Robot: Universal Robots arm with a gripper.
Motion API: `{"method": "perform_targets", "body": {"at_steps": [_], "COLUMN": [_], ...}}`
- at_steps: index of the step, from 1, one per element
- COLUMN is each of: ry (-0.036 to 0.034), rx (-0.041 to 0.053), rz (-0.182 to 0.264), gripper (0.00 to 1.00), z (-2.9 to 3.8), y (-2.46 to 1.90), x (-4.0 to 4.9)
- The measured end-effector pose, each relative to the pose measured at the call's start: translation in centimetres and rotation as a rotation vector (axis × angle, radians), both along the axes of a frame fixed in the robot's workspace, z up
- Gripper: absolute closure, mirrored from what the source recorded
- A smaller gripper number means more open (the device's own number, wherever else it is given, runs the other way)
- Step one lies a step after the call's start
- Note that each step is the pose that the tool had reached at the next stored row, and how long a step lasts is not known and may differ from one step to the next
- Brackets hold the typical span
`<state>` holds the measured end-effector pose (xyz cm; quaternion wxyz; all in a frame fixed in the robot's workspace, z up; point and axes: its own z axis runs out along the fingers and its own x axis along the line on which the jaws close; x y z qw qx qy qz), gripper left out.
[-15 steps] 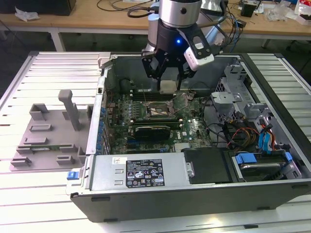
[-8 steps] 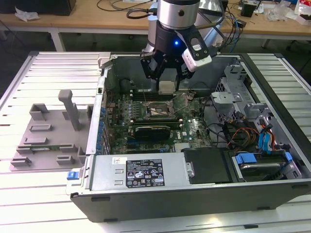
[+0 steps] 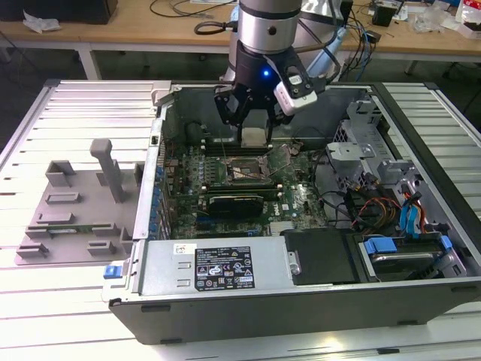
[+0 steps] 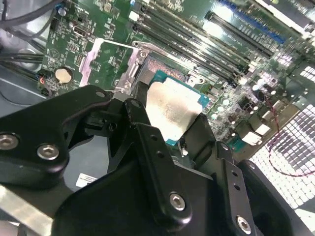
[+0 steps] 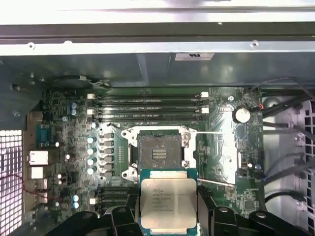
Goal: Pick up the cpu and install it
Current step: 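Pick up the cpu and move it towards the insertion slot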
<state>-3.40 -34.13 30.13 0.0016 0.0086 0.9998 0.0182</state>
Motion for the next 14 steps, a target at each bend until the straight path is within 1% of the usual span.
{"method": "perform_targets", "body": {"at_steps": [3,4,6,9,10,14], "ry": [-0.0001,0.0000,-0.0007,-0.0071,-0.0090,-0.0114], "rx": [-0.0012,-0.0013,-0.0014,-0.0013,-0.0013,-0.0013], "rz": [0.000,0.000,0.000,0.001,0.003,0.007], "gripper": [0.45,0.45,0.45,0.45,0.45,0.45], "z": [-0.74,-0.88,-1.57,-2.40,-2.62,-3.01], "y": [0.42,0.42,0.44,0.47,0.65,0.94], "x": [-0.16,-0.18,-0.32,-0.42,-0.42,-0.42]}}
